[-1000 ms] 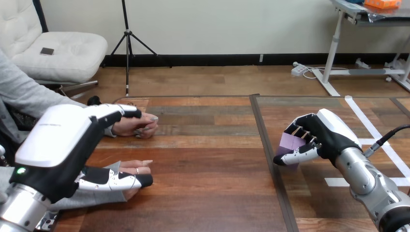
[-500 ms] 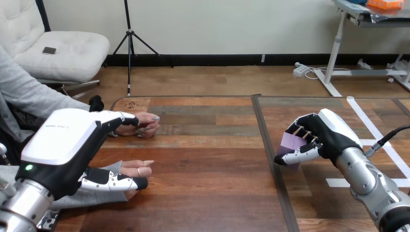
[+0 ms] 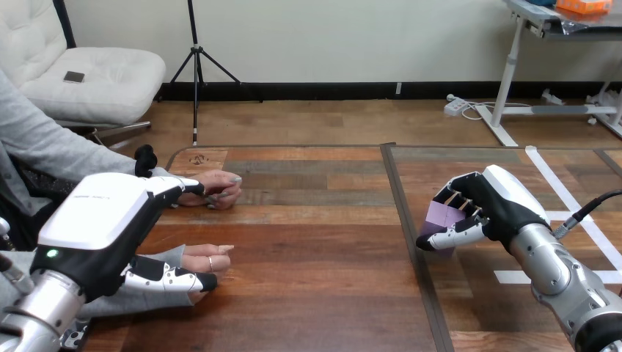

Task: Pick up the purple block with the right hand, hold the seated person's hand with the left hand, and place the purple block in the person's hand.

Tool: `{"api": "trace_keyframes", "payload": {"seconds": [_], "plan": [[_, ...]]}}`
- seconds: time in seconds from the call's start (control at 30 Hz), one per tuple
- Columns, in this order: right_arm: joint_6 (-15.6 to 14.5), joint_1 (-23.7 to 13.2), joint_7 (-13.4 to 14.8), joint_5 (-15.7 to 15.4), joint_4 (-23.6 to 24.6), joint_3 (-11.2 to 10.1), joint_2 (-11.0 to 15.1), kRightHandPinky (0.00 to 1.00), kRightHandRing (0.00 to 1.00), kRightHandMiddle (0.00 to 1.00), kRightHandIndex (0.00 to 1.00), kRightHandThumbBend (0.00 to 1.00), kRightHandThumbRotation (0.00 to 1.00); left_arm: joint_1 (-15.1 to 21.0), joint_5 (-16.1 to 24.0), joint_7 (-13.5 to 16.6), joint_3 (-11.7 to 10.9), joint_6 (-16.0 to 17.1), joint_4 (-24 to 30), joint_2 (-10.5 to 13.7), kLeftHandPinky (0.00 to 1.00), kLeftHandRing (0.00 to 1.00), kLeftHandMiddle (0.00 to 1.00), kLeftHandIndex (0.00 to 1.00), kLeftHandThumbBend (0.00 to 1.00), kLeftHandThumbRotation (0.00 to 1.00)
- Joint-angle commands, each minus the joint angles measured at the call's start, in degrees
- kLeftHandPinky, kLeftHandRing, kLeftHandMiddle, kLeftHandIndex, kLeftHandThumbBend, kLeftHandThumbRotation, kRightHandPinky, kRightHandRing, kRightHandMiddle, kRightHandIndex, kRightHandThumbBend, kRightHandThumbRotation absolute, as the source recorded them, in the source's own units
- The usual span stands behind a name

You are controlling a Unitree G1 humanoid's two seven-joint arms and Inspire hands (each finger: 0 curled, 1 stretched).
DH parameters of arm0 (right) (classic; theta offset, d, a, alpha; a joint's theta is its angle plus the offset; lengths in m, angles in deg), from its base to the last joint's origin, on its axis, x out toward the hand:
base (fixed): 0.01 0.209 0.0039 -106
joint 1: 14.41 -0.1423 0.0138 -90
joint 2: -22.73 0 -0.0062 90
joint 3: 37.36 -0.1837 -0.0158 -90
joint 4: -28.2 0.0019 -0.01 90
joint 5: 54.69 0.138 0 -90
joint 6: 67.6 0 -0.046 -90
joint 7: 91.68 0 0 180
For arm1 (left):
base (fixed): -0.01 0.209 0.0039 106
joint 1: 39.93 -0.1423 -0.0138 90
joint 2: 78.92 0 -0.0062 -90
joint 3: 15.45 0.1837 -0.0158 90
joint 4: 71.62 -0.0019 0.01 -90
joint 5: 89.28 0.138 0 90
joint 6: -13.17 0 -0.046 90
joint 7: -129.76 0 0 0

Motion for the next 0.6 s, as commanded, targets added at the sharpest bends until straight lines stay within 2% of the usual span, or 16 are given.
{"api": "trace_keyframes", "payload": {"seconds": [0.0, 0.27, 0.57], "plan": [[0.6, -4.7, 0.3, 0.7, 1.8, -1.1, 1.4, 0.41, 0.45, 0.49, 0.5, 0.71, 0.0, 4.6, 1.1, 2.6, 1.9, -0.4, -3.0, 2.0, 0.75, 0.8, 0.83, 0.8, 1.0, 0.46], [0.5, -4.7, 0.2, 0.6, 1.8, -1.0, 1.6, 0.41, 0.45, 0.49, 0.5, 0.71, 0.0, 6.0, 3.2, 6.1, 3.9, -0.7, -6.7, 2.5, 0.73, 0.79, 0.83, 0.8, 1.0, 0.48], [0.5, -4.8, -0.4, 0.7, 2.0, -1.1, 1.8, 0.4, 0.45, 0.49, 0.5, 0.71, 0.0, 7.4, 4.0, 8.7, 6.0, -1.4, -10.4, 3.2, 0.74, 0.79, 0.82, 0.8, 1.0, 0.43]]}}
